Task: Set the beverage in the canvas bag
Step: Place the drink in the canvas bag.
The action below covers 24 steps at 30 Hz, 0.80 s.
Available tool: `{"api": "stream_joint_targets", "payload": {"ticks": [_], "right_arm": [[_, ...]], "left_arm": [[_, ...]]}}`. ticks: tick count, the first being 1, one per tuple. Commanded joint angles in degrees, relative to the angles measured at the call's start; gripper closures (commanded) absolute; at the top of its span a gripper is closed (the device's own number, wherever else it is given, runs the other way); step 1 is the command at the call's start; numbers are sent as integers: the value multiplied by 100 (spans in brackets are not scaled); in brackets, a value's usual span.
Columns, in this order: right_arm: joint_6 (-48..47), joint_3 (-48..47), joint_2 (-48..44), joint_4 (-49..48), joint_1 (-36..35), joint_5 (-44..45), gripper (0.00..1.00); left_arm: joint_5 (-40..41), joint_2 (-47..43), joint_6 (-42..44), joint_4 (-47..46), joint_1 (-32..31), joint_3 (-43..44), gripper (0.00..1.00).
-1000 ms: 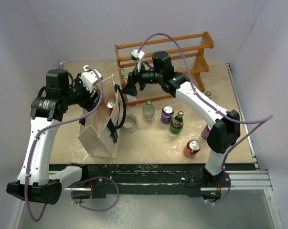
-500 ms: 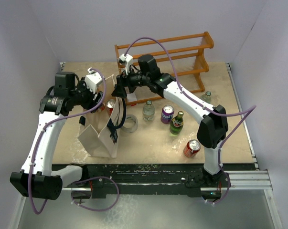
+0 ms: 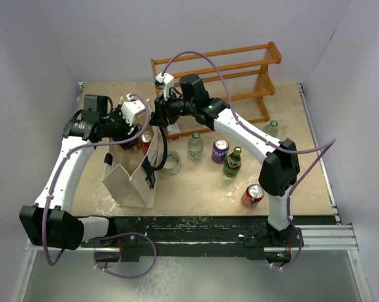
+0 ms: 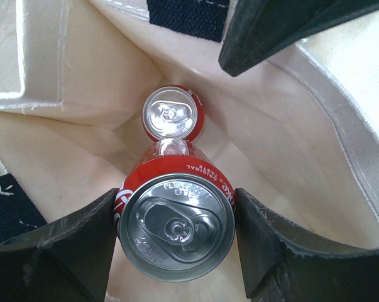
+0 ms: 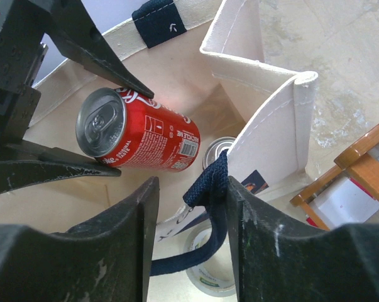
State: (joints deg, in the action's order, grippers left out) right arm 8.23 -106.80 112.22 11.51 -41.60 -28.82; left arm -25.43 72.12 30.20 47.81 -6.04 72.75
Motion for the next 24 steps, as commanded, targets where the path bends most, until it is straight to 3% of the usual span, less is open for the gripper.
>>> {"api": "stream_joint_targets", "payload": {"ticks": [1, 7, 12, 19, 24], "right_arm": [[-77, 105, -306, -52, -7, 23, 57], [-165, 136, -359, -49, -14, -23, 75], [-271, 238, -458, -44, -14, 74, 83], [-332, 333, -550, -44, -14, 289, 90], [-370, 336, -571, -43, -14, 351, 91]], "left_arm": [[-405, 21, 609, -366, -37, 123, 100], [-639, 226, 1197, -258, -45, 106, 100], [-478, 488, 1726, -34, -39, 238, 100], [-12, 635, 2038, -276, -37, 156, 100], [-212, 581, 2048, -47, -37, 375, 100]]}}
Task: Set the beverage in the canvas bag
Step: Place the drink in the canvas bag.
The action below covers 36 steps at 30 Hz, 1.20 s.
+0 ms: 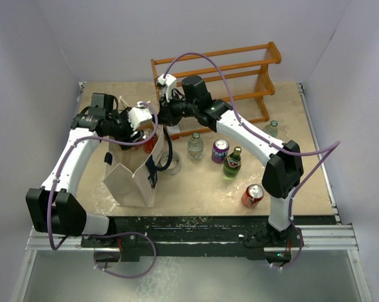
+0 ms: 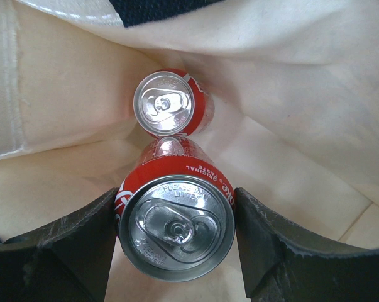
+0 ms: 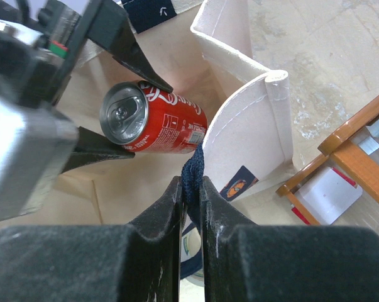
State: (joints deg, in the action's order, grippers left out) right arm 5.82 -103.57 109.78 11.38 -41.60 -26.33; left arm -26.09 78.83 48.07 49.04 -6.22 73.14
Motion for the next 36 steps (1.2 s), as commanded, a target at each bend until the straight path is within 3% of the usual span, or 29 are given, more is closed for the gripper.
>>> {"api": "stream_joint_targets", "payload": {"ticks": [1, 7, 23, 36], "right_arm": [[-134, 17, -325, -30, -12, 101, 92], [-139, 3, -288, 105, -14, 44, 93], [-255, -21, -348, 158, -14, 74, 94], [-299, 45, -378, 173, -14, 90, 95]], "left_arm": [[-276, -136, 225, -126, -20, 397, 100], [-967, -449, -1, -24, -20, 656, 100], [-124, -10, 804, 986, -20, 893, 100], [288, 124, 121, -293, -21, 93, 100]]}}
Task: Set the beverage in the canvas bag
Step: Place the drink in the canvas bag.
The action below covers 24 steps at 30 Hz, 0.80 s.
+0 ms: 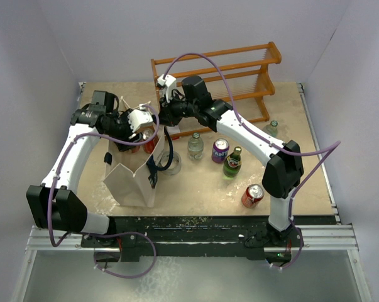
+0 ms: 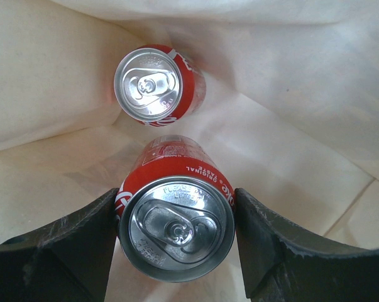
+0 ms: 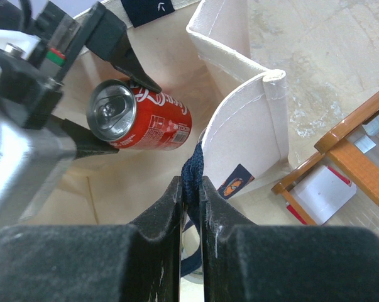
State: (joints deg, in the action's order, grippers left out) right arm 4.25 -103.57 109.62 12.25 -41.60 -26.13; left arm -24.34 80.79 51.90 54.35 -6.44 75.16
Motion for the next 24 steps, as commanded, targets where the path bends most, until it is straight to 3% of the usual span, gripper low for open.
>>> {"api": "stream_joint_targets", "payload": {"ticks": [1, 24], "right_arm": [[-148, 53, -370, 92, -10, 77, 95], [-355, 297, -505, 93, -13, 326, 100]], "left_arm": [[136, -73, -295, -949, 2, -161, 100], [429, -28, -302, -2497, 72, -944, 100]]}}
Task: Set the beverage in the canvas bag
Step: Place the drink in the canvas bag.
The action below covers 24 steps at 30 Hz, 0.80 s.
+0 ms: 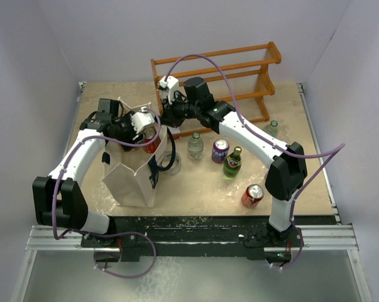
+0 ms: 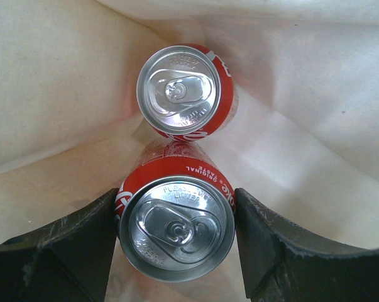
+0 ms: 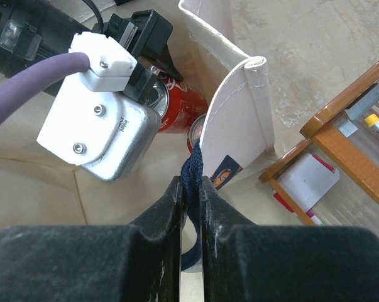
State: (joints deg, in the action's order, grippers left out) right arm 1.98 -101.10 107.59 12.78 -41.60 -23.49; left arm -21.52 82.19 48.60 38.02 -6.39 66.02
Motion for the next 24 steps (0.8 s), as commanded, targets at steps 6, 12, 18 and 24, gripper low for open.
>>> {"api": "stream_joint_targets", "payload": {"ticks": [6, 12, 18, 24], "right_arm": [[-147, 34, -284, 46, -12, 85, 100], [-143, 45, -271, 48, -14, 74, 100], [-134, 50, -243, 58, -14, 21, 100], [-133, 53, -232, 56, -10, 4, 100]], "left_arm": [[241, -155, -61, -1188, 68, -229, 100], [74, 69, -157, -1110, 68, -306, 91], [228, 154, -451, -1417, 68, -422, 86], [229, 245, -536, -1481, 68, -486, 75]]}}
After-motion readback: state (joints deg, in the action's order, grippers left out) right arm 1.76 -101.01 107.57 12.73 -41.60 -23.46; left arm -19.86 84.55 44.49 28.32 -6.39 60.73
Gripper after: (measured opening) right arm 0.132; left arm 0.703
